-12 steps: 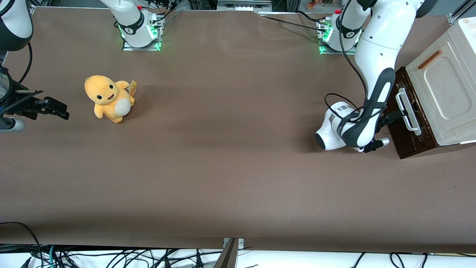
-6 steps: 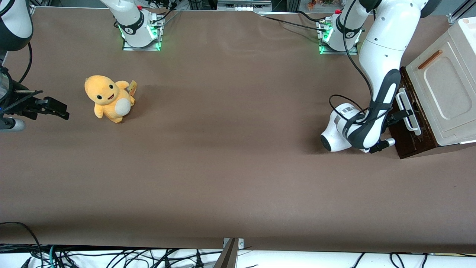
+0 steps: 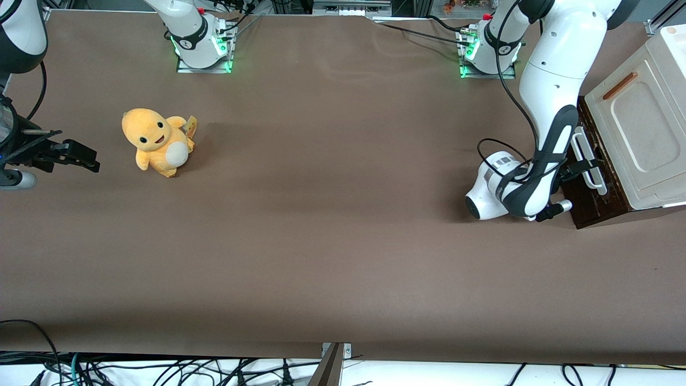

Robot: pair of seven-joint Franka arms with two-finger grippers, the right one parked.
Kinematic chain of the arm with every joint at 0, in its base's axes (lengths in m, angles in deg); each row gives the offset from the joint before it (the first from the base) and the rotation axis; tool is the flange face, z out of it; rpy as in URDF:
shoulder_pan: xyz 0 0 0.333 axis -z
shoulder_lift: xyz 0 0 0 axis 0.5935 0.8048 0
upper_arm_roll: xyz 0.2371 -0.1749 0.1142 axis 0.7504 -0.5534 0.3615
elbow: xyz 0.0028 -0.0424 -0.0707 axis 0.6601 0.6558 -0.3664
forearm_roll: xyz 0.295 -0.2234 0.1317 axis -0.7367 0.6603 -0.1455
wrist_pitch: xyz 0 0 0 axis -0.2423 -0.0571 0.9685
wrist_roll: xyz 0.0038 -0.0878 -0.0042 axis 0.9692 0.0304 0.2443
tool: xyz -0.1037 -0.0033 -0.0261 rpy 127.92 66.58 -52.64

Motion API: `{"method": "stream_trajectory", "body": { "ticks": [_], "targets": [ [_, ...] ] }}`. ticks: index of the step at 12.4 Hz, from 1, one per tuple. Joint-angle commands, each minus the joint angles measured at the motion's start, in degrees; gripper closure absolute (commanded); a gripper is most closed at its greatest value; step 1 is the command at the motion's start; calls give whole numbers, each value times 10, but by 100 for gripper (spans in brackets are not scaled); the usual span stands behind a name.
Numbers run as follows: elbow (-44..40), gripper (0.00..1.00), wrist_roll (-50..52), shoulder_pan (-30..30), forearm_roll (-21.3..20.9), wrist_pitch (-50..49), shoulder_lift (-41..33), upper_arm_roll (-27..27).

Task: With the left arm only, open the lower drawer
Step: 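Advance the open left gripper onto the white bar handle, then close the left gripper around the white bar handle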

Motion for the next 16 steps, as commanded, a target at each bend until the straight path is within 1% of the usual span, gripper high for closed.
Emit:
{"method": "stream_trajectory", "body": {
  "ticks": [1,3,5,10,12,15,16],
  "targets": [
    [-1,12,8,-5,-21,-3,6,-4],
    [-1,22,9,-5,-21,-2,6,-4],
    [-4,37,21,-5,-21,-2,7,-4],
    [-8,53,42,-4,-21,-2,18,-4],
    [-8,63,42,-4,-21,-1,18,-4],
    [-8,72,41,-4,-20,-1,17,-4],
    [-8,74,41,-4,-19,-1,17,-4]
  ]
}}
